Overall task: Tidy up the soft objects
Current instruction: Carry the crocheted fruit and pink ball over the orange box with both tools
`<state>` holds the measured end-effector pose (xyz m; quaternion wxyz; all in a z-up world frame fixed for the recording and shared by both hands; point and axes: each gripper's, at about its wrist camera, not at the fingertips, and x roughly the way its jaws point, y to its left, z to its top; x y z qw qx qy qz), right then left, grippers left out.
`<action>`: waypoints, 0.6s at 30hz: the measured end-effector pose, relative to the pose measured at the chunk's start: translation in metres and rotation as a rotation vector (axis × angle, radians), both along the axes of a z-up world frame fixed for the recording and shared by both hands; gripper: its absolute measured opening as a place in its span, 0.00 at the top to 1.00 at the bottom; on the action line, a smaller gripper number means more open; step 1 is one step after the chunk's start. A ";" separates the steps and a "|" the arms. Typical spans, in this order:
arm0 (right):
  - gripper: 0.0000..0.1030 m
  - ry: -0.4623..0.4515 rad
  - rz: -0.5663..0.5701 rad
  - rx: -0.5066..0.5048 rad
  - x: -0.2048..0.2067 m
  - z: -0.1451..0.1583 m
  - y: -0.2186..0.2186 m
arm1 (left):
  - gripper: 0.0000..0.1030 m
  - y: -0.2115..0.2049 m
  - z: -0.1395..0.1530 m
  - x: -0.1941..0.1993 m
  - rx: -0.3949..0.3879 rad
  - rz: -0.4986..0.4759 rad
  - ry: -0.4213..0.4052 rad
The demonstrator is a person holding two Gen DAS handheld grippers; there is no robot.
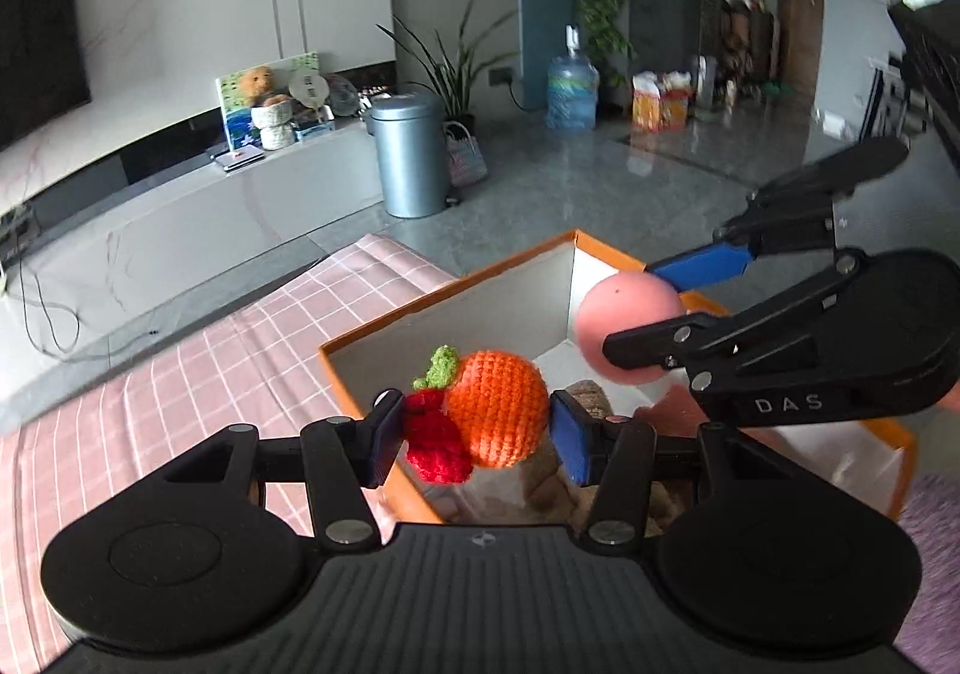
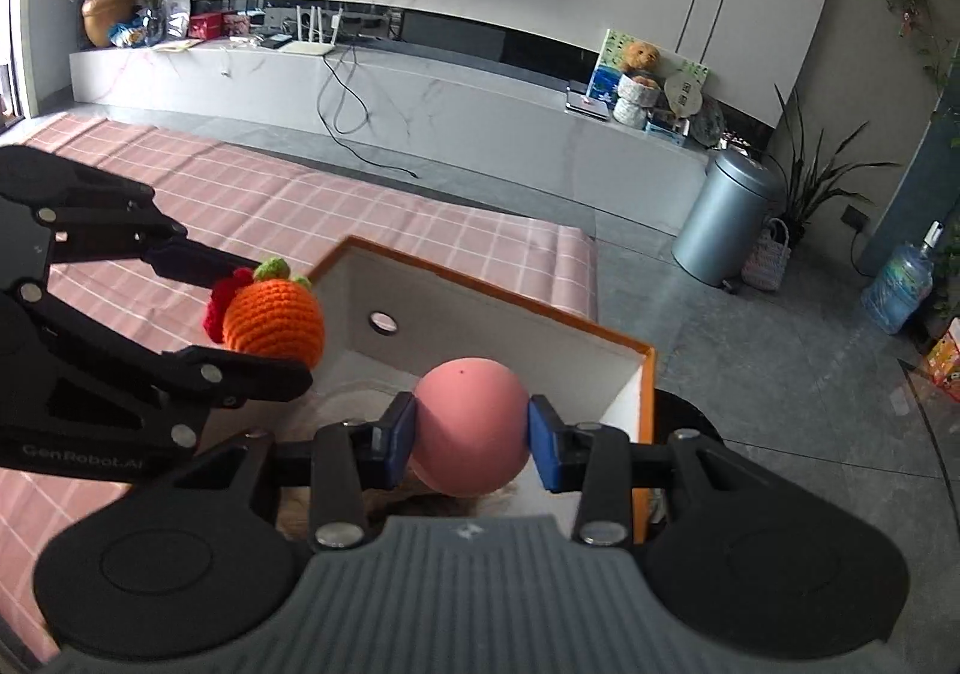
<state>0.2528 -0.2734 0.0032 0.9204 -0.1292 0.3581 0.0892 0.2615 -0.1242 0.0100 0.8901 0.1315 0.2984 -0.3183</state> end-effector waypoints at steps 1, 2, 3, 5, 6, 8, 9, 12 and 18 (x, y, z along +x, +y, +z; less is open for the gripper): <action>0.61 0.004 -0.004 -0.009 0.004 -0.004 -0.002 | 0.42 -0.005 -0.003 0.003 0.019 -0.008 -0.004; 0.61 0.009 -0.008 -0.013 0.008 -0.008 -0.005 | 0.42 -0.009 -0.006 0.006 0.032 -0.014 -0.009; 0.61 0.017 -0.009 -0.013 0.010 -0.012 -0.006 | 0.42 -0.013 -0.009 0.008 0.040 -0.023 -0.009; 0.61 0.030 -0.012 -0.018 0.017 -0.020 -0.008 | 0.42 -0.017 -0.016 0.010 0.051 -0.043 -0.004; 0.61 0.033 -0.013 -0.028 0.019 -0.024 -0.008 | 0.42 -0.021 -0.019 0.013 0.061 -0.051 -0.002; 0.60 0.040 -0.011 -0.041 0.023 -0.031 -0.009 | 0.42 -0.027 -0.025 0.016 0.091 -0.061 -0.009; 0.60 0.046 -0.011 -0.040 0.026 -0.034 -0.010 | 0.42 -0.031 -0.028 0.016 0.110 -0.063 -0.016; 0.59 0.061 -0.011 -0.035 0.030 -0.044 -0.011 | 0.42 -0.038 -0.039 0.017 0.151 -0.072 -0.017; 0.56 0.068 -0.008 -0.042 0.033 -0.056 -0.012 | 0.42 -0.043 -0.054 0.021 0.199 -0.077 -0.004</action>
